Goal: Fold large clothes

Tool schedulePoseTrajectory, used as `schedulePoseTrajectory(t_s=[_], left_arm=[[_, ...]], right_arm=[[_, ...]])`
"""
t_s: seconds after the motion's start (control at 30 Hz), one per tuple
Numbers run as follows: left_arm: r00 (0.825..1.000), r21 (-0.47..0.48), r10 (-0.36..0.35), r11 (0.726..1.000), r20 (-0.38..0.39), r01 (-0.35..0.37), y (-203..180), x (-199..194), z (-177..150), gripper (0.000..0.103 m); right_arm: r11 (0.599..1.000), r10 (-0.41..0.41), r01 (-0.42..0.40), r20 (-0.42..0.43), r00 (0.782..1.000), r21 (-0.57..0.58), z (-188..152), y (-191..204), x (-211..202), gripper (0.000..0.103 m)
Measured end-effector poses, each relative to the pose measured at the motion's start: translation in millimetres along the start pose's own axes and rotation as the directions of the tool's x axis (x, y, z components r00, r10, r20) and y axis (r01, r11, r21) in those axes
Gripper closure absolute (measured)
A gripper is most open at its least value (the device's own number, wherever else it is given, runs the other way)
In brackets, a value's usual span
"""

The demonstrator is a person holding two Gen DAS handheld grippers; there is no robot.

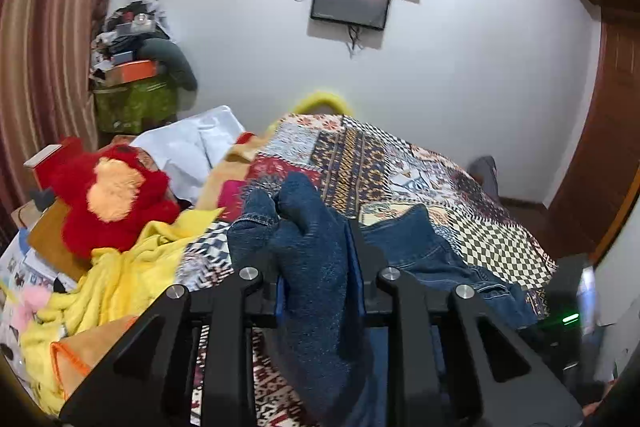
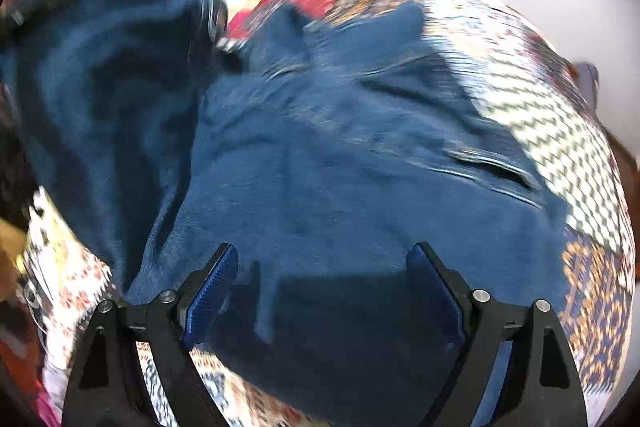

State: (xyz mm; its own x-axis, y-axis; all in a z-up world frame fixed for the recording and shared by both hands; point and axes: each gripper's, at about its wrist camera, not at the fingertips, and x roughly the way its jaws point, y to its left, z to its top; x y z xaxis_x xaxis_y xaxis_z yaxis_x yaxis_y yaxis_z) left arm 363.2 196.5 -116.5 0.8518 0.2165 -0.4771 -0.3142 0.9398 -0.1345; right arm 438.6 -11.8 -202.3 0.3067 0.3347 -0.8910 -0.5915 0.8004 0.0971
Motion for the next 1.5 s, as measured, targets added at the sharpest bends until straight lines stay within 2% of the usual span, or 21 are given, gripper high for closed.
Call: schedulePoseTrajectory(t_s=[0.07,0.13,0.3,0.37,0.47,0.57,0.63,0.7,0.73,0.8,0.83,0.9,0.97,1.07,1.1,1.17,1.23,1.3,1.4,1.47,1.5], left_arm=[[0.999,-0.038,-0.008,0.999,-0.04,0.006,-1.4,10.1,0.4,0.086],[0.997,-0.086,-0.025,0.996,-0.07,0.019,-0.7,15.7,0.2,0.088],[0.998,0.038,0.039,0.999,-0.056,-0.036,-26.3,15.3,2.0,0.088],[0.995,0.029,0.056,0.998,-0.082,-0.054,-20.5,20.2,-1.2,0.088],[0.991,-0.062,0.069,0.995,-0.113,-0.076,10.8,19.1,-12.1,0.087],[0.981,-0.182,0.094,0.975,-0.167,-0.125,57.3,15.5,-29.8,0.084],[0.966,-0.231,0.121,0.957,-0.227,-0.174,89.5,15.3,-45.5,0.081],[0.947,-0.242,0.155,0.943,-0.282,-0.227,114.0,16.9,-60.7,0.069],[0.929,-0.238,0.17,0.937,-0.33,-0.256,127.6,20.8,-71.5,0.065],[0.897,-0.243,0.159,0.93,-0.412,-0.276,146.0,29.7,-91.4,0.052],[0.879,-0.25,0.138,0.928,-0.456,-0.276,155.0,34.3,-104.0,0.051],[0.856,-0.26,0.109,0.927,-0.506,-0.272,164.4,37.4,-121.9,0.046],[0.851,-0.282,0.066,0.928,-0.522,-0.245,167.8,32.0,-134.1,0.044],[0.851,-0.359,-0.02,0.912,-0.525,-0.2,167.5,19.1,-145.0,0.036],[0.85,-0.398,-0.072,0.902,-0.521,-0.167,166.6,16.8,-148.5,0.032],[0.837,-0.498,-0.197,0.861,-0.51,-0.1,165.2,18.0,-154.7,0.029],[0.823,-0.585,-0.295,0.809,-0.485,-0.054,168.0,28.0,-158.9,0.029],[0.819,-0.644,-0.335,0.763,-0.466,-0.054,172.2,38.7,-161.7,0.029],[0.826,-0.744,-0.401,0.667,-0.395,-0.032,181.6,58.9,-163.7,0.029],[0.826,-0.777,-0.426,0.629,-0.369,-0.023,181.8,70.0,-162.9,0.029],[0.826,-0.784,-0.424,0.619,-0.372,-0.035,181.3,75.8,-163.3,0.029]], right_arm=[[0.998,-0.009,0.008,0.021,1.0,0.067,-6.9,-24.6,-18.3,0.016],[0.994,-0.016,0.011,0.041,0.999,0.108,-15.5,-42.8,-33.3,0.016],[0.979,-0.072,0.057,0.07,0.995,0.195,-38.9,-88.0,-63.7,0.016],[0.972,-0.071,0.055,0.063,0.995,0.229,-47.5,-102.3,-69.2,0.016],[0.954,-0.038,0.021,0.053,0.998,0.298,-62.9,-120.2,-71.6,0.016],[0.944,-0.005,-0.011,0.049,0.999,0.329,-71.8,-124.3,-71.2,0.016],[0.942,-0.002,-0.016,0.053,0.999,0.334,-72.5,-122.7,-70.1,0.016],[0.943,0.0,-0.019,0.056,0.998,0.332,-71.4,-119.3,-67.9,0.016],[0.945,0.005,-0.024,0.057,0.998,0.327,-69.2,-116.3,-66.4,0.016],[0.948,0.01,-0.028,0.059,0.998,0.318,-66.9,-110.7,-64.7,0.016],[0.95,0.01,-0.028,0.057,0.998,0.311,-65.1,-106.3,-63.4,0.016],[0.957,0.008,-0.023,0.051,0.999,0.291,-63.3,-98.4,-60.0,0.016],[0.964,-0.004,-0.008,0.043,0.999,0.265,-61.7,-88.6,-57.1,0.016],[0.976,-0.035,0.028,0.029,0.999,0.215,-59.7,-74.1,-52.9,0.016],[0.979,-0.056,0.05,0.025,0.998,0.196,-59.2,-69.2,-51.6,0.016],[0.984,-0.104,0.1,0.02,0.994,0.151,-58.2,-59.4,-49.4,0.016],[0.985,-0.139,0.136,0.015,0.99,0.108,-58.3,-50.7,-46.4,0.016],[0.982,-0.175,0.174,0.012,0.984,0.069,-59.4,-44.1,-42.8,0.016],[0.976,-0.216,0.216,0.01,0.976,0.017,-61.9,-37.3,-38.5,0.016],[0.973,-0.232,0.232,0.007,0.973,-0.013,-65.1,-35.5,-35.1,0.016],[0.973,-0.231,0.231,0.007,0.973,-0.015,-65.1,-35.9,-34.5,0.016]])
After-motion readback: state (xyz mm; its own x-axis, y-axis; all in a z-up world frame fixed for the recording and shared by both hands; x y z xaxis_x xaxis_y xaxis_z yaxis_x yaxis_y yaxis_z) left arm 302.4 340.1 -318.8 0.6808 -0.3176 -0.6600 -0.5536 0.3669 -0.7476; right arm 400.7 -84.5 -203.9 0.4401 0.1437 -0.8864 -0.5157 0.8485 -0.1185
